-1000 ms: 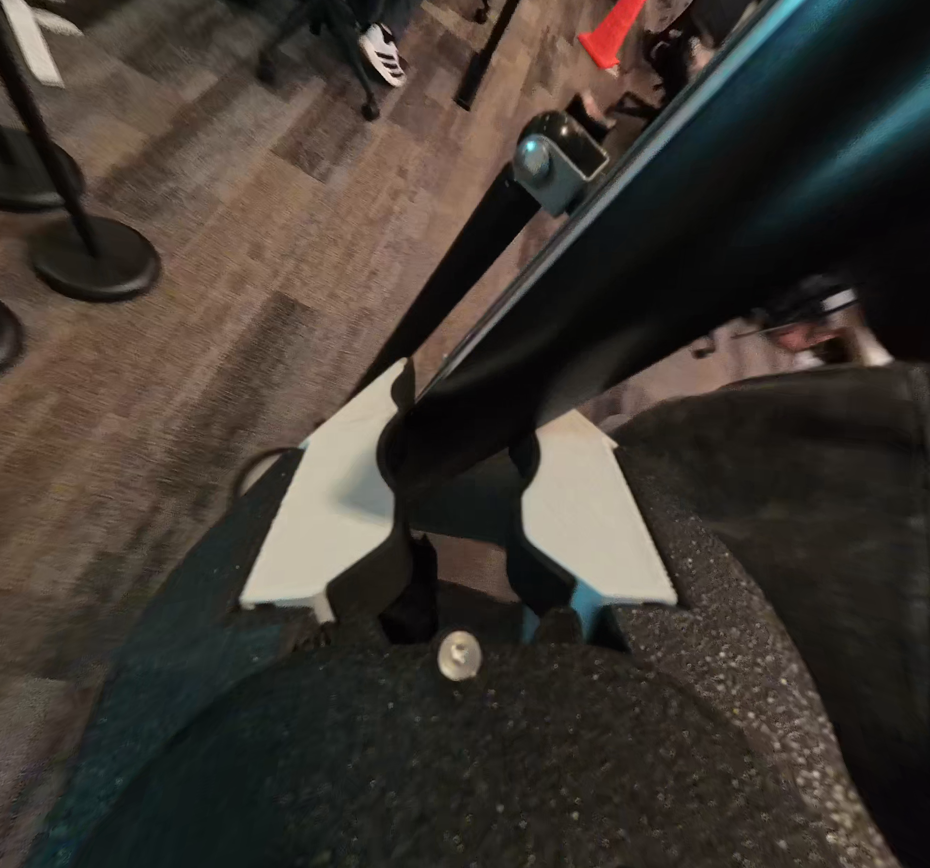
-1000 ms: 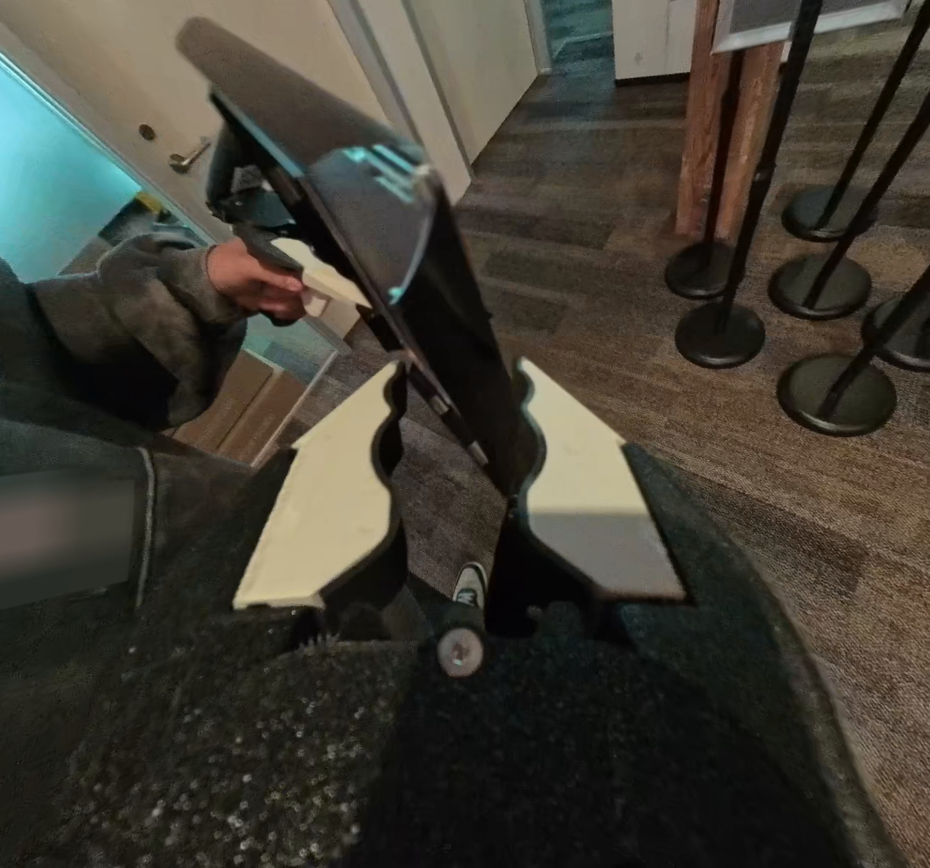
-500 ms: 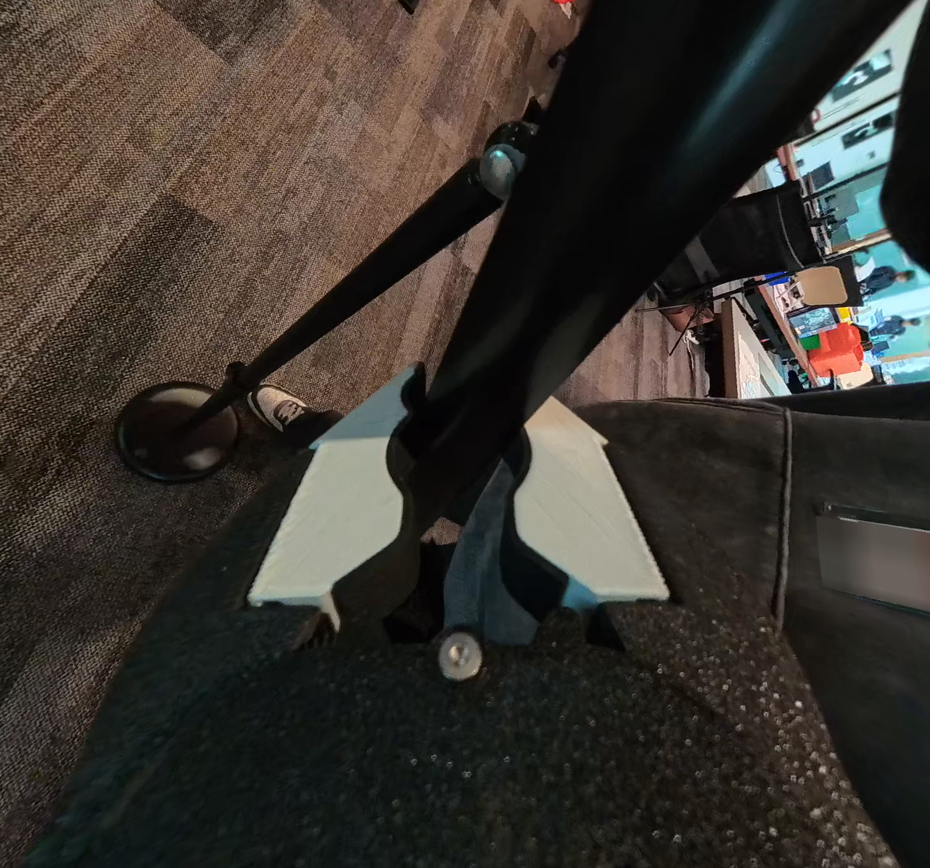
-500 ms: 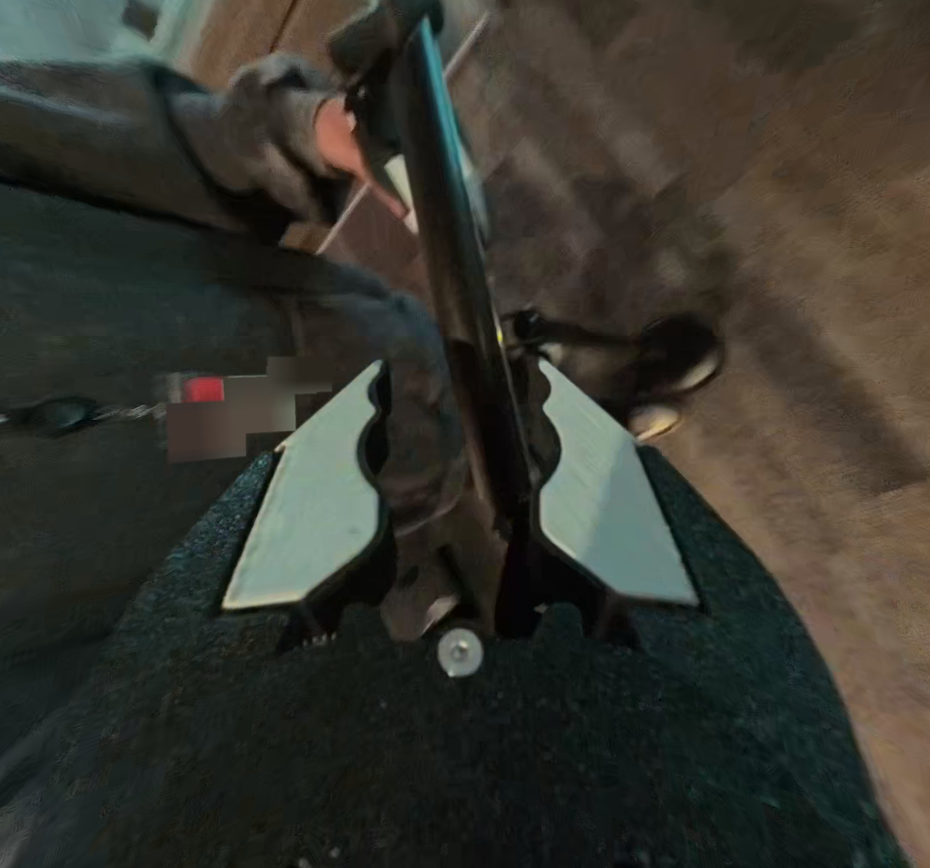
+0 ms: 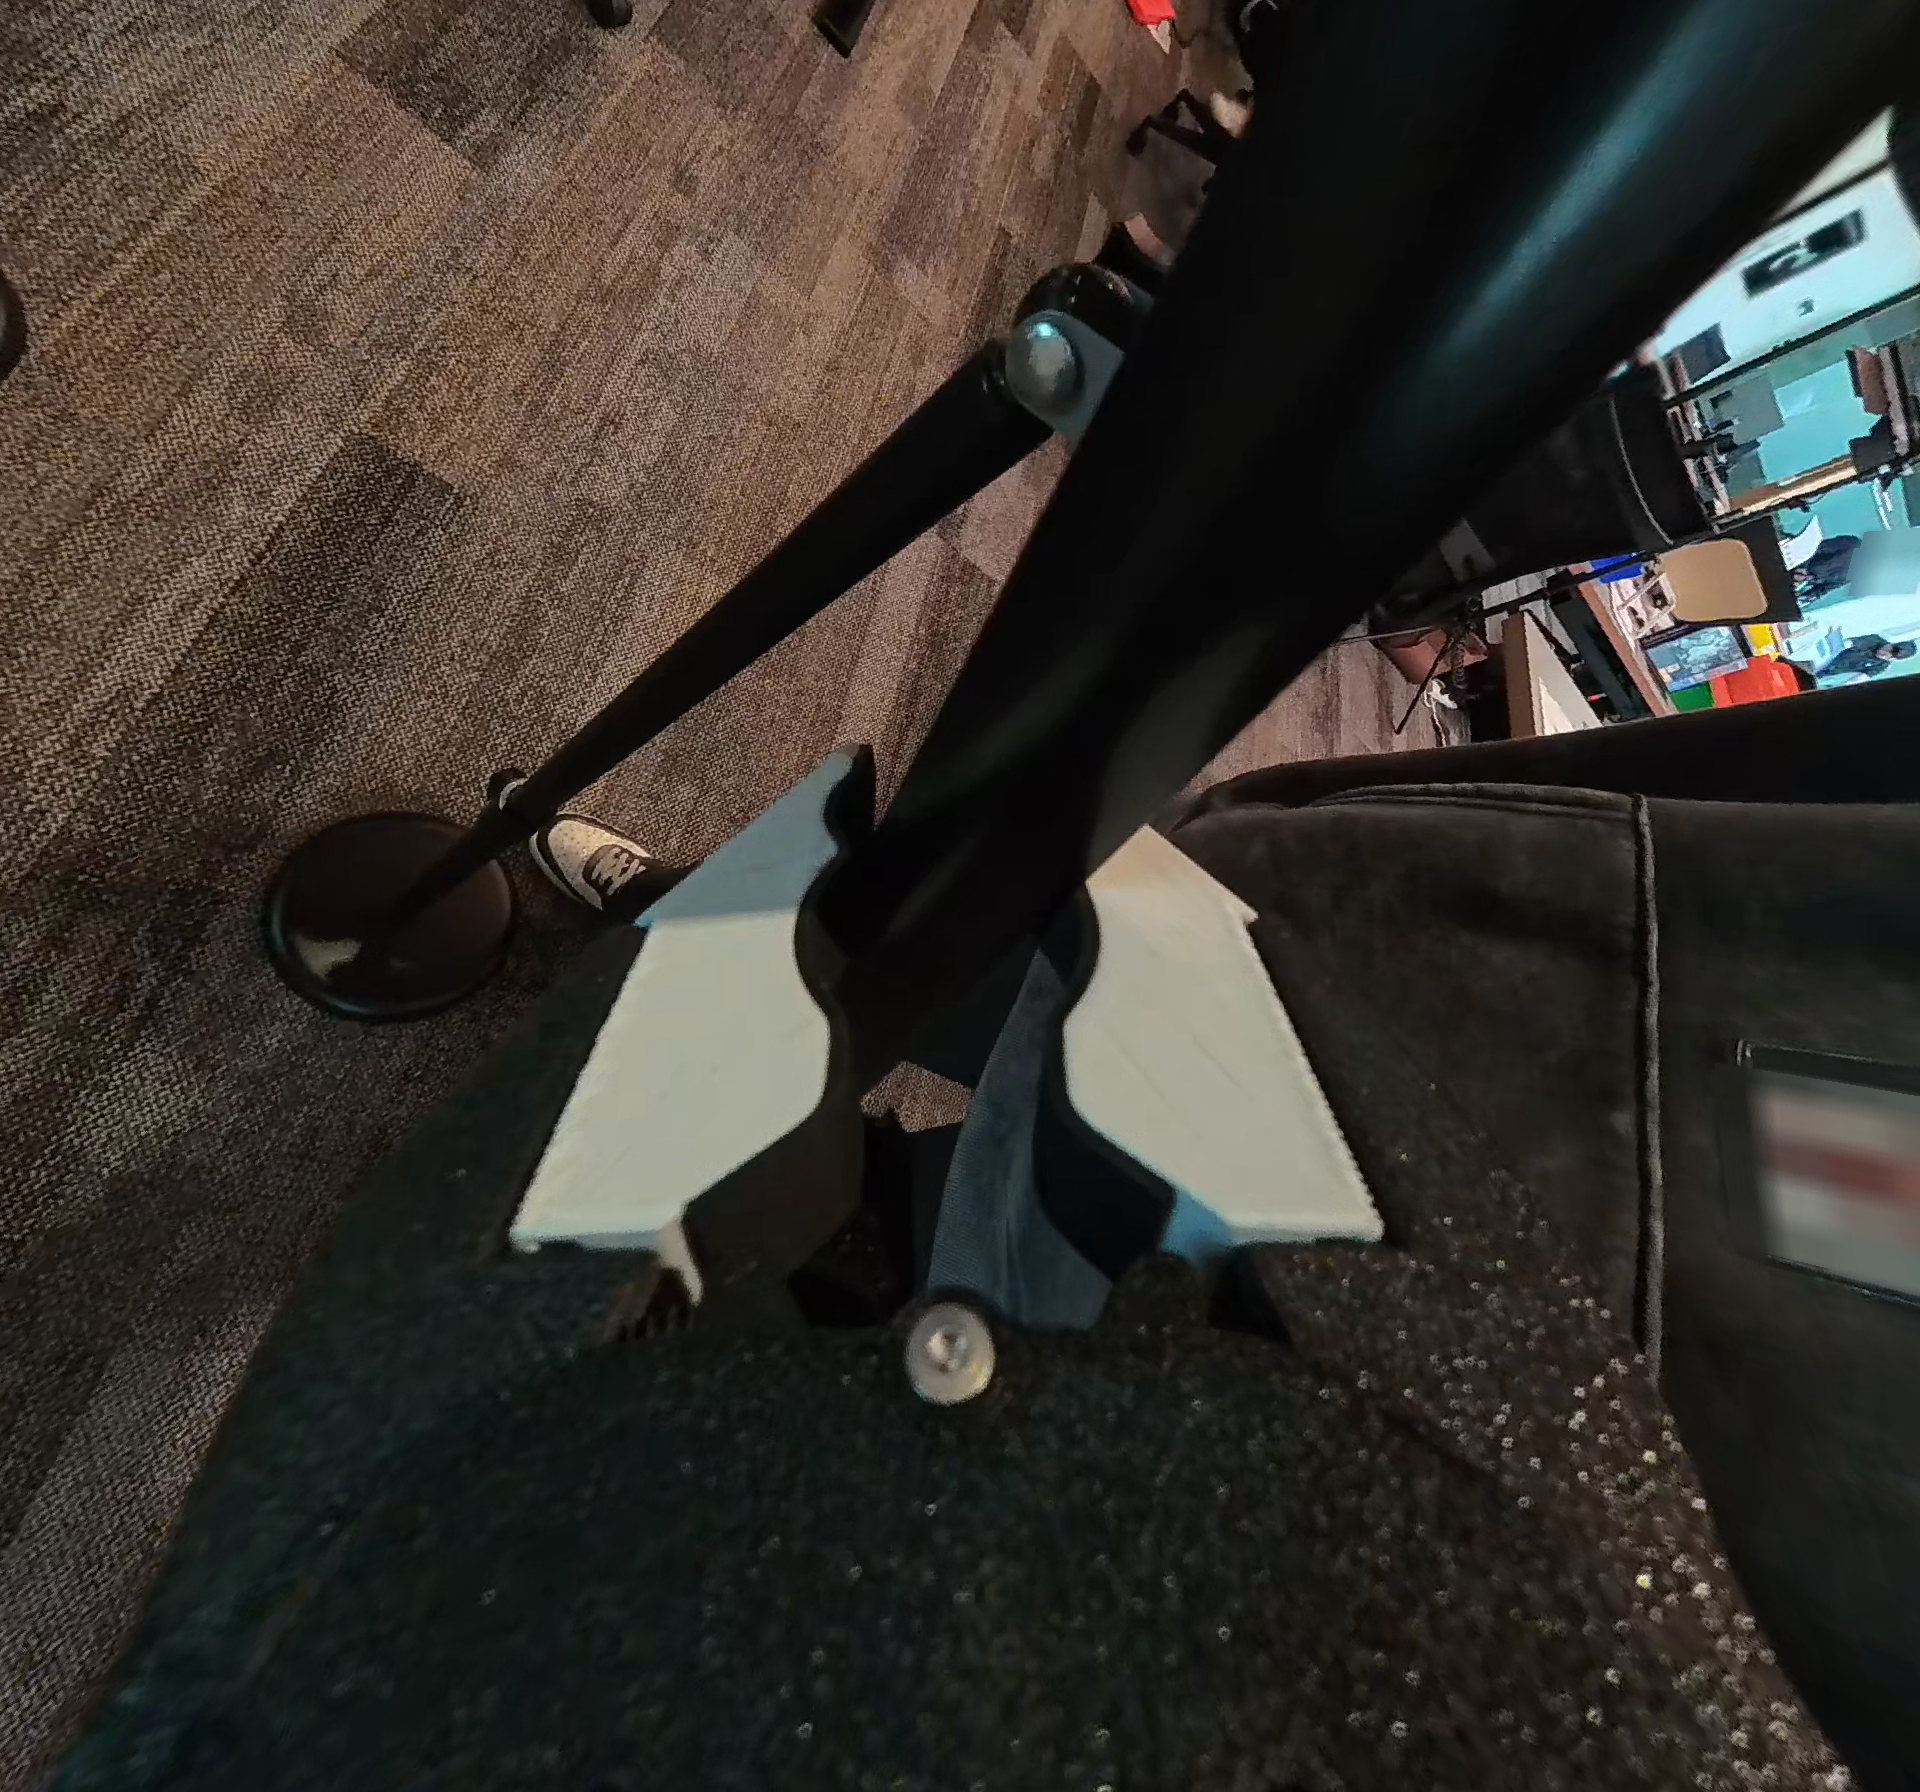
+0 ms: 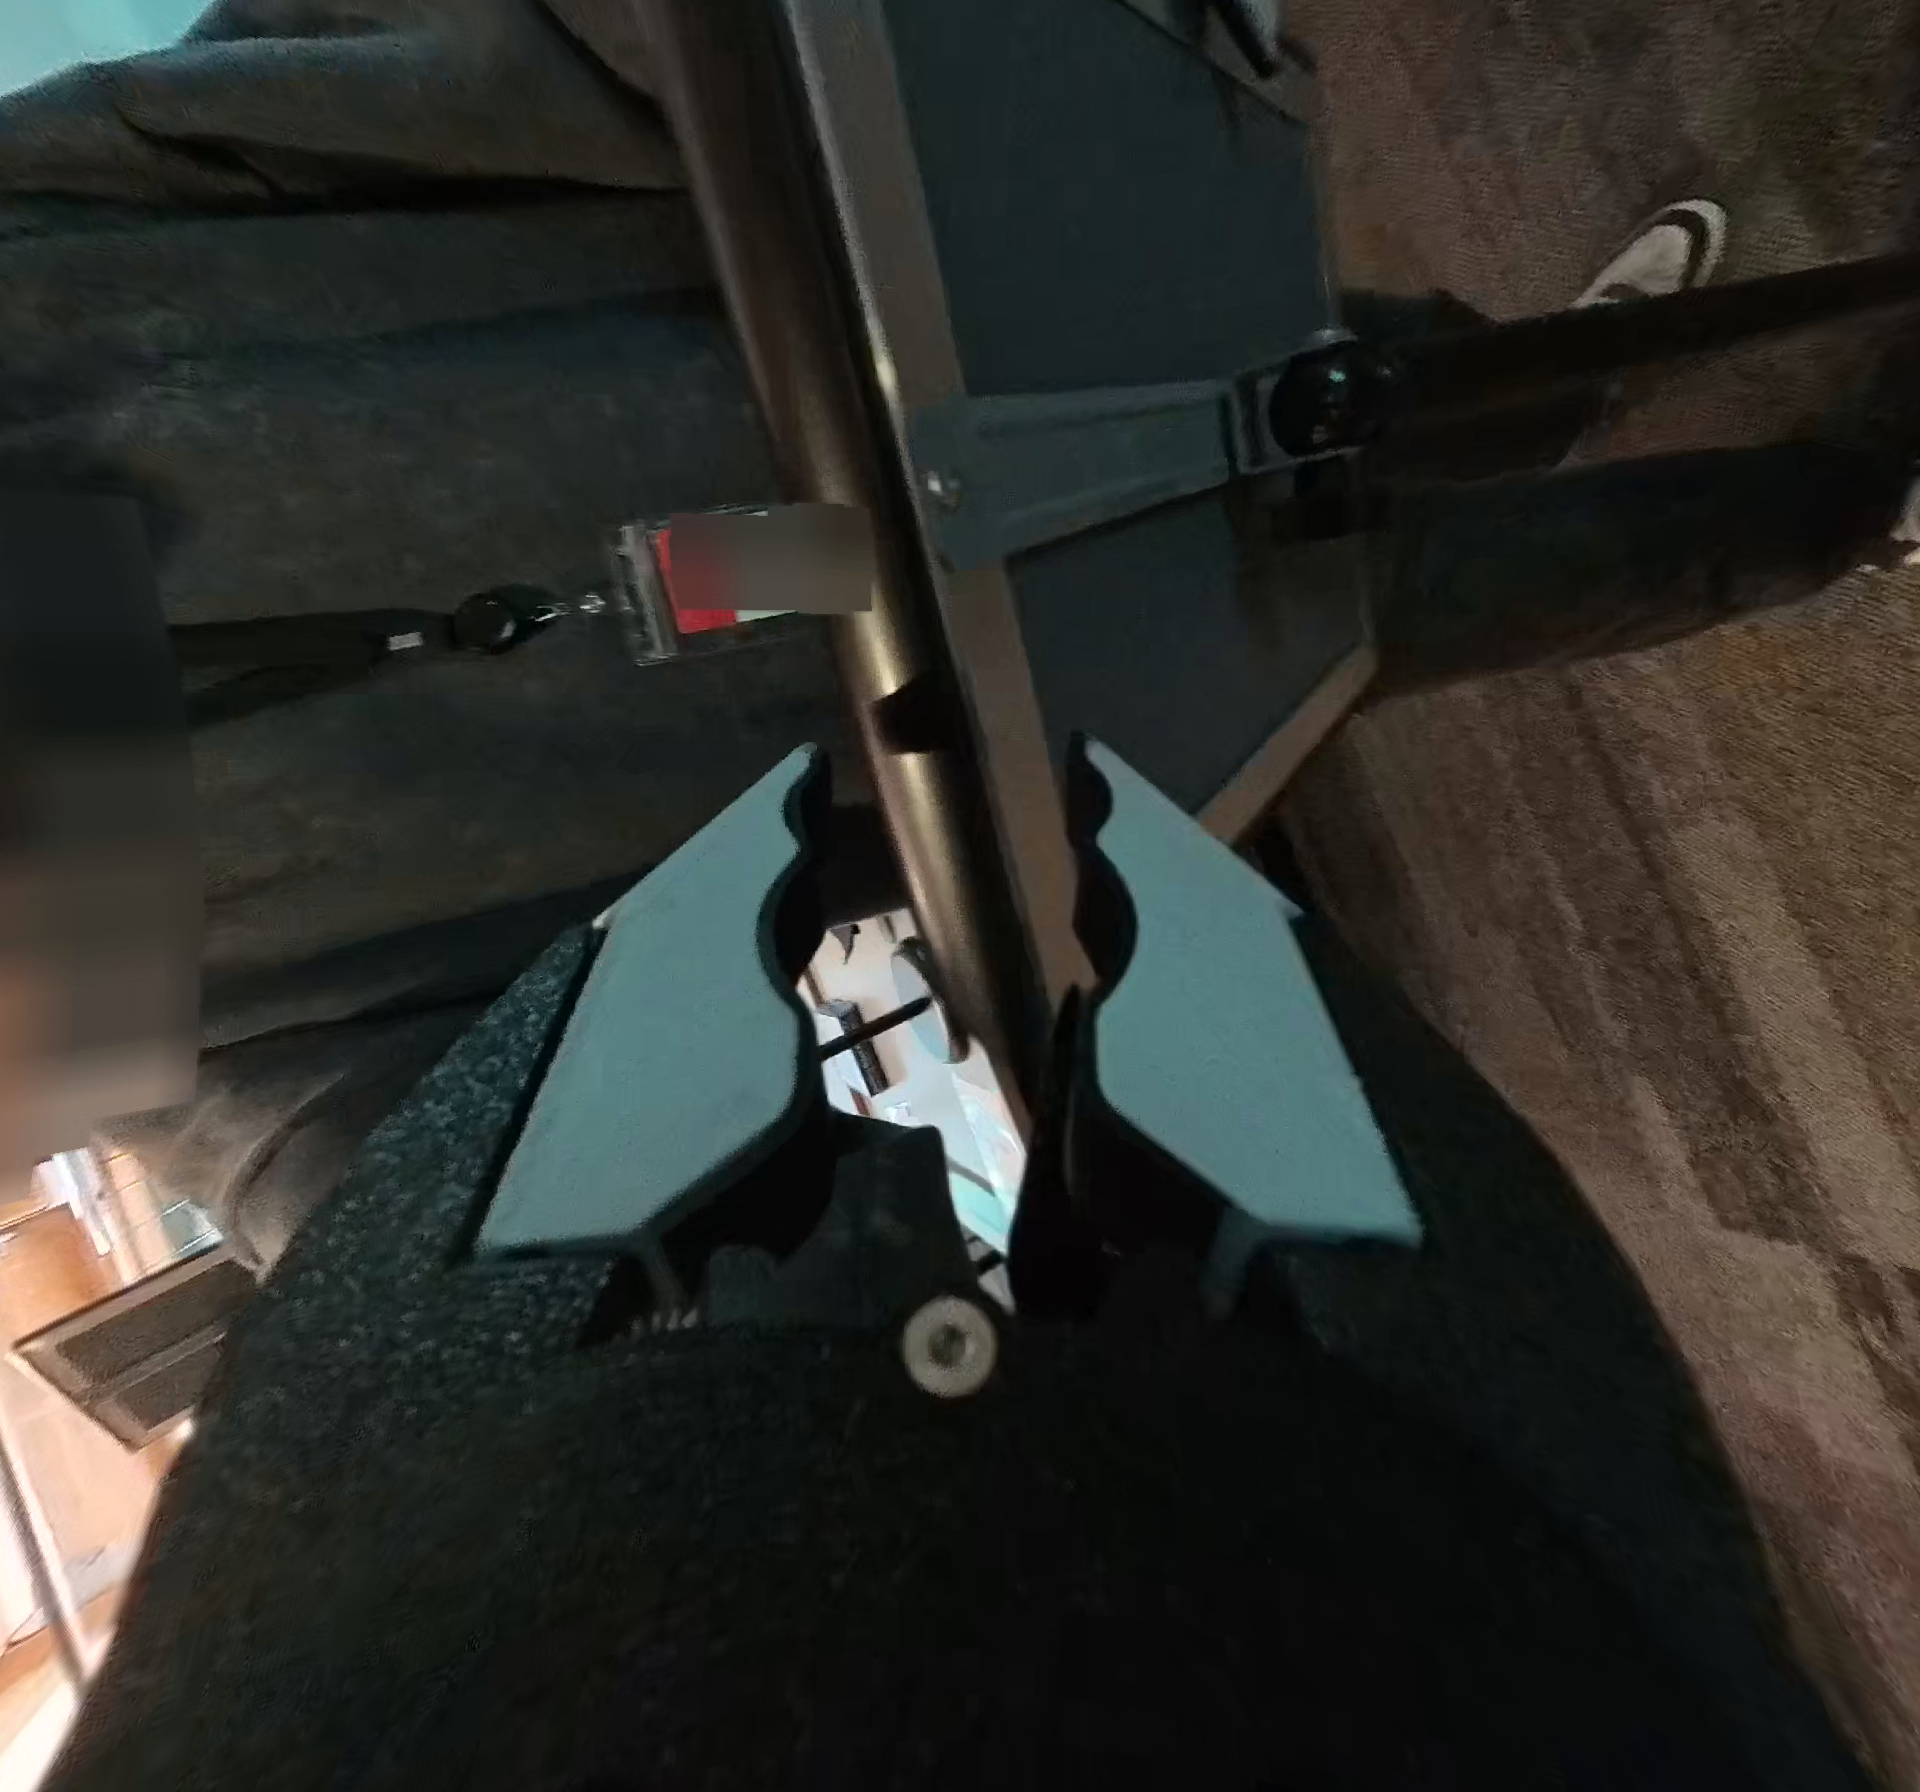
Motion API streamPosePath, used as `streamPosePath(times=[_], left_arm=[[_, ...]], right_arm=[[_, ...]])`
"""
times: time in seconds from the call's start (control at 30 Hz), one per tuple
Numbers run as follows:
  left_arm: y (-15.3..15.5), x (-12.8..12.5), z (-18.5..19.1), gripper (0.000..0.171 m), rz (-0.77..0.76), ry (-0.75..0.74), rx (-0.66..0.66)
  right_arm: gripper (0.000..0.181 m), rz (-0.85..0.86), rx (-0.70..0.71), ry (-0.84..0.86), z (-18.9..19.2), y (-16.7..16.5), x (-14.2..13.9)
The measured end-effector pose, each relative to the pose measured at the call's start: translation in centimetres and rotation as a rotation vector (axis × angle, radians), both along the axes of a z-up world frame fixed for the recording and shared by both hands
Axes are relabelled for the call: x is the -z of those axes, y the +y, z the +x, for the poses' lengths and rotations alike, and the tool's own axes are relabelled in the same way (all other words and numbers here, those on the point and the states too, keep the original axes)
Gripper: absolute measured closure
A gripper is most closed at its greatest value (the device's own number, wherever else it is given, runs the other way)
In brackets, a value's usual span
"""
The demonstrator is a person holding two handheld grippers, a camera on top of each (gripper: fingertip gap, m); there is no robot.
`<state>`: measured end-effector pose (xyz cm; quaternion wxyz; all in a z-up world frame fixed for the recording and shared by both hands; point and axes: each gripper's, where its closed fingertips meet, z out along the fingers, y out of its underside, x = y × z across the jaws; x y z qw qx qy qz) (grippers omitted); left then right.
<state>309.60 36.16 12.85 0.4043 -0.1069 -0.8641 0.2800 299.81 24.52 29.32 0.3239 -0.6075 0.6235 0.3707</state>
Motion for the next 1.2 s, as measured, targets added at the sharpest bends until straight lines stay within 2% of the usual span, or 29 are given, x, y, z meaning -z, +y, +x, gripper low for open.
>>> streamPosePath(times=[0.07,0.13,0.23,0.37,0.47,0.53,0.57,0.6,0.7,0.77,0.8,0.87,0.9,0.93,1.0,1.03,1.07,1.1,1.2], left_arm=[[-0.1,0.0,0.1,0.144,0.006,0.008,0.003],[-0.1,-0.1,0.1,0.144,0.009,0.011,0.011],[-0.1,-0.1,-0.1,0.144,0.014,0.01,0.017],[0.1,-0.2,0.1,0.144,0.018,0.019,0.007],[0.1,-0.2,0.3,0.144,0.019,0.032,-0.006],[0.0,-0.4,0.2,0.145,0.02,0.047,-0.009],[-0.1,-0.5,0.0,0.146,0.023,0.057,-0.007],[-0.1,-0.6,-0.1,0.146,0.026,0.063,-0.007],[-0.4,-0.4,0.2,0.146,0.021,0.043,-0.007],[-0.4,-0.4,0.3,0.145,0.018,0.053,-0.006],[-0.3,-0.4,0.2,0.145,0.019,0.054,0.0],[-0.3,-0.4,0.1,0.145,0.016,0.047,0.008],[-0.3,-0.4,0.1,0.145,0.016,0.05,0.006],[-0.3,-0.5,0.2,0.145,0.016,0.058,0.006],[-0.3,-0.5,0.2,0.143,0.011,0.075,0.012],[-0.3,-0.6,0.2,0.143,0.009,0.082,0.015],[-0.2,-0.6,0.2,0.143,0.009,0.09,0.02],[-0.2,-0.6,0.2,0.142,0.013,0.098,0.029],[-0.3,-0.6,-0.1,0.141,0.027,0.1,0.091]], right_arm=[[0.136,-0.028,0.005,0.017,-0.3,-0.7,0.8],[0.134,0.12,0.021,0.009,-0.3,0.7,-0.8],[0.144,0.071,-0.039,-0.027,-0.9,1.2,0.5],[0.148,0.037,-0.072,-0.135,-0.5,1.4,0.6],[0.153,-0.085,-0.093,-0.216,-0.1,1.2,1.0],[0.159,-0.267,-0.132,-0.275,0.1,0.4,1.8],[0.173,-0.41,-0.167,-0.314,0.3,-0.6,2.6],[0.172,-0.463,-0.165,-0.318,0.4,-0.9,2.6],[0.171,-0.518,-0.121,-0.368,0.7,-0.5,2.4],[0.169,-0.571,-0.108,-0.468,0.7,-0.6,2.0],[0.169,-0.58,-0.045,-0.544,0.8,-0.9,1.2],[0.157,-0.506,0.21,-0.718,0.2,-1.9,-1.8],[0.153,-0.472,0.356,-0.802,-1.0,-2.9,-2.9],[0.155,-0.46,0.476,-0.864,-3.2,-3.9,-2.8],[0.181,-0.456,0.666,-0.904,-8.9,-4.9,0.7],[0.181,-0.38,0.801,-0.93,-10.9,-4.9,2.3],[0.181,-0.227,0.868,-0.967,-12.1,-3.7,3.5],[0.179,-0.097,0.896,-0.99,-12.6,-2.3,4.7],[0.147,0.002,0.88,-0.982,-11.2,0.7,8.7]])
